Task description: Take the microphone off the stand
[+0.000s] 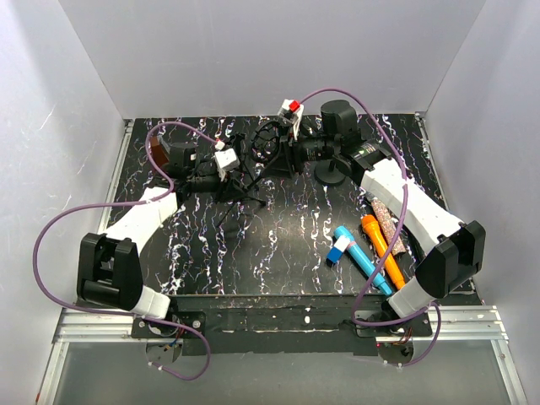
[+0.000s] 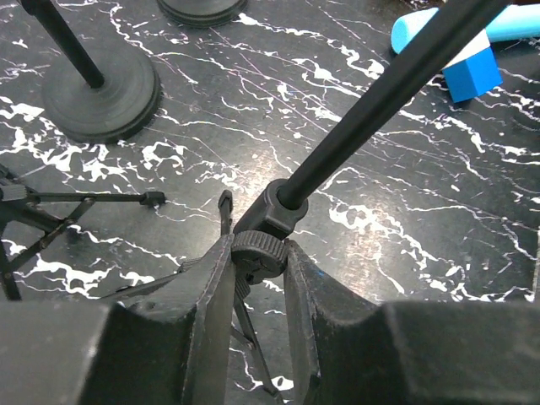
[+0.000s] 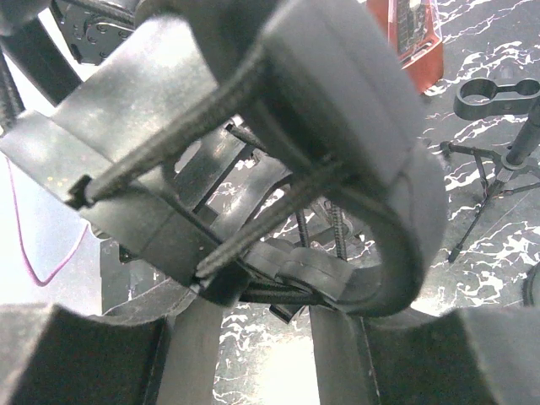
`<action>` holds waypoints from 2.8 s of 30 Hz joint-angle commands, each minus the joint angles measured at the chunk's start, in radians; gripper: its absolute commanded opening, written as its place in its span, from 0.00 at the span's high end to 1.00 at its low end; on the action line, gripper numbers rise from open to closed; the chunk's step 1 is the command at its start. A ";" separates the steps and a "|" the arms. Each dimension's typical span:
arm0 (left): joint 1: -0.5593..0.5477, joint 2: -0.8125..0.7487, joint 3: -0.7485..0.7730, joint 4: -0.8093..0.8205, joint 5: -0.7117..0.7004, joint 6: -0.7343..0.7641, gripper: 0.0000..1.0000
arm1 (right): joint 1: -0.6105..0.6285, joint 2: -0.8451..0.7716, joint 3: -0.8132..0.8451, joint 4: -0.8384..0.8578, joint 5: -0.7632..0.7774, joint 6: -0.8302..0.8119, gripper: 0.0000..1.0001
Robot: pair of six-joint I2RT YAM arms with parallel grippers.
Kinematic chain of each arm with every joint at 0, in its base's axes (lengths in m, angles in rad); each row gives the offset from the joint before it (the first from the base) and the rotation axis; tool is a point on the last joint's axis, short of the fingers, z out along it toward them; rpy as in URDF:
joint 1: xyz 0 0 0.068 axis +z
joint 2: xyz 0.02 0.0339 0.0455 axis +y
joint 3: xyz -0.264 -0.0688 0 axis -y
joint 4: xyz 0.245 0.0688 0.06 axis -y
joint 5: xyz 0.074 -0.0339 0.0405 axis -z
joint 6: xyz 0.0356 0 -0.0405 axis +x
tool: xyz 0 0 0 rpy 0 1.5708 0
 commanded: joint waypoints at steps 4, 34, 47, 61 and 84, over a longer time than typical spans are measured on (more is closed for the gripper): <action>-0.024 -0.037 0.106 -0.012 0.113 -0.202 1.00 | 0.002 0.008 0.009 -0.083 -0.022 -0.013 0.99; 0.022 0.174 0.067 0.108 0.550 -1.596 0.36 | 0.056 -0.081 -0.032 -0.233 -0.024 -0.458 0.99; 0.165 -0.199 0.085 -0.132 0.027 -0.329 0.02 | 0.019 -0.015 -0.015 -0.138 -0.030 -0.272 0.99; 0.019 -0.215 -0.058 0.071 0.169 0.406 0.22 | 0.004 -0.025 -0.017 -0.144 -0.088 -0.217 0.99; -0.173 -0.042 -0.023 -0.035 0.037 0.793 0.55 | 0.002 -0.042 -0.038 -0.152 -0.079 -0.237 0.99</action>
